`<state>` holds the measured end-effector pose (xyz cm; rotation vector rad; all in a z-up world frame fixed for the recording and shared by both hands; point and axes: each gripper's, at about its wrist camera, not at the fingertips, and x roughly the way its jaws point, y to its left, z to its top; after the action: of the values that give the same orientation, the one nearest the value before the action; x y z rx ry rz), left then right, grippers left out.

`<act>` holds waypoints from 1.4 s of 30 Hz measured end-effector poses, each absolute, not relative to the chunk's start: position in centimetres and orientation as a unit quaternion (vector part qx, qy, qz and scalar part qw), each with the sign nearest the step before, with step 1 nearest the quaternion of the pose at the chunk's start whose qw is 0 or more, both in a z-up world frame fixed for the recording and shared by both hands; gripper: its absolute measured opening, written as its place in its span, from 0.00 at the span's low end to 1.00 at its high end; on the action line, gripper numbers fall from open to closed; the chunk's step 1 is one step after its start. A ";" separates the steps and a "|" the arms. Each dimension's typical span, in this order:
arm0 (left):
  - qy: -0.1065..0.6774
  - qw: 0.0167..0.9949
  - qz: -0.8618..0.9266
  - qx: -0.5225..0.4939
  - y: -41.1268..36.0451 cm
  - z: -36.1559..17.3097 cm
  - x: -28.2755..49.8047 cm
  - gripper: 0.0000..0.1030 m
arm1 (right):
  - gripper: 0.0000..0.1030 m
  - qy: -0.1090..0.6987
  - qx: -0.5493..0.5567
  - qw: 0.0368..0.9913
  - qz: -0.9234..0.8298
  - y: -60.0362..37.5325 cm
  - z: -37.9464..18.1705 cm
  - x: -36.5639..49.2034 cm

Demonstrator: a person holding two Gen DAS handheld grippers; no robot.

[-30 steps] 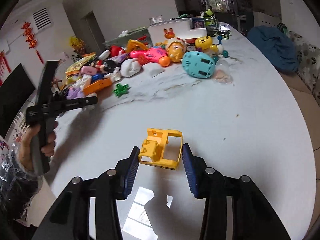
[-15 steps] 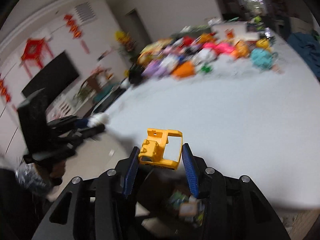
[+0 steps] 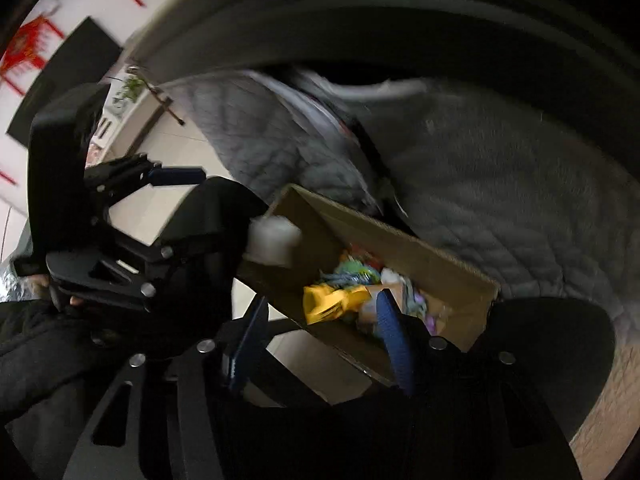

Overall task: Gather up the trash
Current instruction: 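Drop the yellow bulldozer and white tissue into the cardboard box, then grasp orange toy suitcase with right tool while left tool grasps white tissue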

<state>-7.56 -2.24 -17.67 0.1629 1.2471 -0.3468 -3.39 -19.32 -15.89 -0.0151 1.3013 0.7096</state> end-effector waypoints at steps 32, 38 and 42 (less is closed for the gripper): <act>0.465 0.874 -0.140 -0.033 5.2 -0.9 -4.8 0.87 | 0.67 0.462 -0.130 0.830 0.284 -9.3 -1.7 26.6; 0.407 0.905 -0.114 0.045 2.1 1.7 5.0 0.89 | 0.67 0.454 -0.112 0.839 0.279 -17.4 -1.5 18.6; 0.409 0.902 -0.104 0.088 -2.0 1.0 12.7 0.89 | 0.68 0.460 -0.090 0.848 0.248 -23.0 -1.7 14.0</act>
<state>12.72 -1.95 0.97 0.1816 0.8464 -0.2155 13.96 -23.03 -1.67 -0.1892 0.9692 0.5231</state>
